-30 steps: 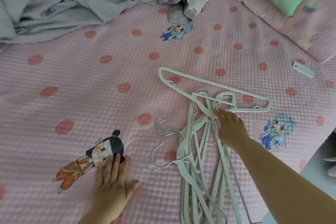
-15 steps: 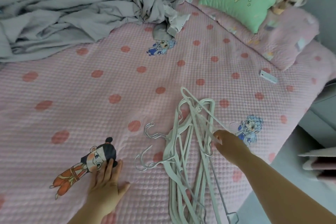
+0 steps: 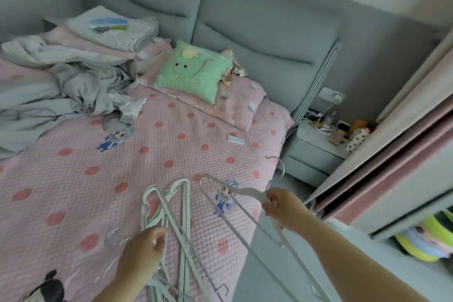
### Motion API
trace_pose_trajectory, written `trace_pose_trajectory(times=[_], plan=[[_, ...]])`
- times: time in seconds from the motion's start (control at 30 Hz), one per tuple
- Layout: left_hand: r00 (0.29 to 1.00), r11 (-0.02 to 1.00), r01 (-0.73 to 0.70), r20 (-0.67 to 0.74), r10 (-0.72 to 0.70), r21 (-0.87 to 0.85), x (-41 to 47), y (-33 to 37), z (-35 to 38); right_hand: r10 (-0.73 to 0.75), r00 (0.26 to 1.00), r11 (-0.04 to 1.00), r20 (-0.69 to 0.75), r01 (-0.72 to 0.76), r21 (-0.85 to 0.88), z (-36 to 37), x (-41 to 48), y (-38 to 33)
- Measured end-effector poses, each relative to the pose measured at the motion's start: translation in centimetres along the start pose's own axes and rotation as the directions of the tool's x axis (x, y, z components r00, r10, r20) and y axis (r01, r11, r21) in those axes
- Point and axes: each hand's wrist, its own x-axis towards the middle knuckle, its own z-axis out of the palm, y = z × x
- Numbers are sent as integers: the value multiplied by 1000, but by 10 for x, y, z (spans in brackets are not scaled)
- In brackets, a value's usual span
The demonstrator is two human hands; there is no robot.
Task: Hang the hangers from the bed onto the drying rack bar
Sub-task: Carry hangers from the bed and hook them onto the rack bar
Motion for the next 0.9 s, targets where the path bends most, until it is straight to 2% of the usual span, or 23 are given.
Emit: trace_pose_trajectory(times=[0.1,0.2,0.3,0.37,0.43,0.53,0.67,0.8,0.9], plan=[[976,977,-190,85,198,-102,-19,80,14,60,997,967,-54,-45,250,-38,-49,27],[917,930,-337,172,359,-144,-53,148,29,113,976,888,-188,-14,460,-73,-112,59],[832,856,-466,218,510,-223,-107,211,42,260,904,745,-339,36,666,-100,-186,93],[757,781,-515,239,608,-353,-158,252,51,373,829,670,-416,69,739,-114,-240,121],[669,708,-515,289,684,-484,-217,293,59,480,735,621,-478,100,777,-124,-298,151],[487,644,-507,426,762,-573,-308,345,74,597,595,576,-538,149,804,-132,-392,190],[263,598,-544,557,788,-588,-426,392,89,666,385,624,-639,182,760,-134,-509,237],[63,584,-599,695,717,-548,-527,416,94,678,226,698,-699,98,709,-127,-613,271],[-116,465,-747,782,612,-475,-587,424,101,683,137,724,-717,-2,689,-120,-676,292]])
